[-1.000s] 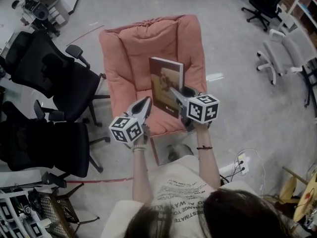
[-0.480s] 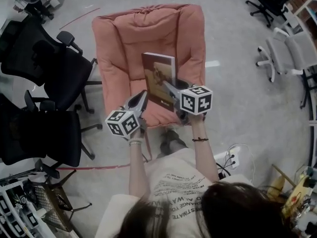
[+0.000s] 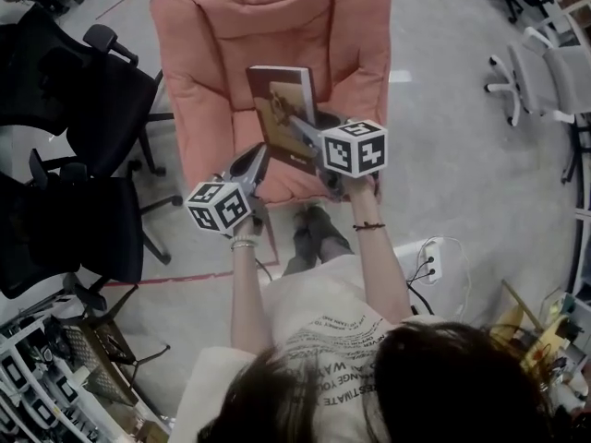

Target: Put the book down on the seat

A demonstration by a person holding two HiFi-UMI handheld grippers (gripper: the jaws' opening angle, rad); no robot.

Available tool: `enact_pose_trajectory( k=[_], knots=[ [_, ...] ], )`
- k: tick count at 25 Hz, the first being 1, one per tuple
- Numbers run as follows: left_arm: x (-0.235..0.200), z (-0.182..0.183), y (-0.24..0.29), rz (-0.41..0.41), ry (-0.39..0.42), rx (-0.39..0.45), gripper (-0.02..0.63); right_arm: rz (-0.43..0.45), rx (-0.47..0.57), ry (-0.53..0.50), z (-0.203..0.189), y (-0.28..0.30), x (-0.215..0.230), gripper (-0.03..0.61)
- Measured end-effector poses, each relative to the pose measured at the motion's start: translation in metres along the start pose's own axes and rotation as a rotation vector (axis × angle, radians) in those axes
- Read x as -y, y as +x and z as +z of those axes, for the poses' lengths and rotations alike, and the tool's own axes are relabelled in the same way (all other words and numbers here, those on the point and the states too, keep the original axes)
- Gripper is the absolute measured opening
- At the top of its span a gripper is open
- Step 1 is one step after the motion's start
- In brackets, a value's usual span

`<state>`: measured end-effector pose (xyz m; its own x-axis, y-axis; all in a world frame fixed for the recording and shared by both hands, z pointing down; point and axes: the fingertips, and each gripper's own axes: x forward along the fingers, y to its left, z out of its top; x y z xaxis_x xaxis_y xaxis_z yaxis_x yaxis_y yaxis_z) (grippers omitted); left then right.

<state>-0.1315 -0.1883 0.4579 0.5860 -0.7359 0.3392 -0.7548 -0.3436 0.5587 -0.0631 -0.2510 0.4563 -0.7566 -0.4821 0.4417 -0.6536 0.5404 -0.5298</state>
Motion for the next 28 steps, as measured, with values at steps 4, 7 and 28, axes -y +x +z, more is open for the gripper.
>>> enact_pose_trajectory(
  k=[4, 7, 28],
  knots=[
    [-0.017, -0.010, 0.009, 0.002, -0.025, -0.027, -0.012, 0.026, -0.040, 0.032, -0.013, 0.021, 0.013, 0.147],
    [-0.029, -0.019, 0.021, -0.005, -0.038, -0.038, -0.012, 0.045, -0.070, 0.038, -0.021, 0.036, 0.027, 0.147],
    [-0.127, -0.116, 0.067, -0.005, -0.151, -0.146, -0.012, 0.098, -0.232, 0.108, -0.125, 0.141, 0.098, 0.147]
  ],
)
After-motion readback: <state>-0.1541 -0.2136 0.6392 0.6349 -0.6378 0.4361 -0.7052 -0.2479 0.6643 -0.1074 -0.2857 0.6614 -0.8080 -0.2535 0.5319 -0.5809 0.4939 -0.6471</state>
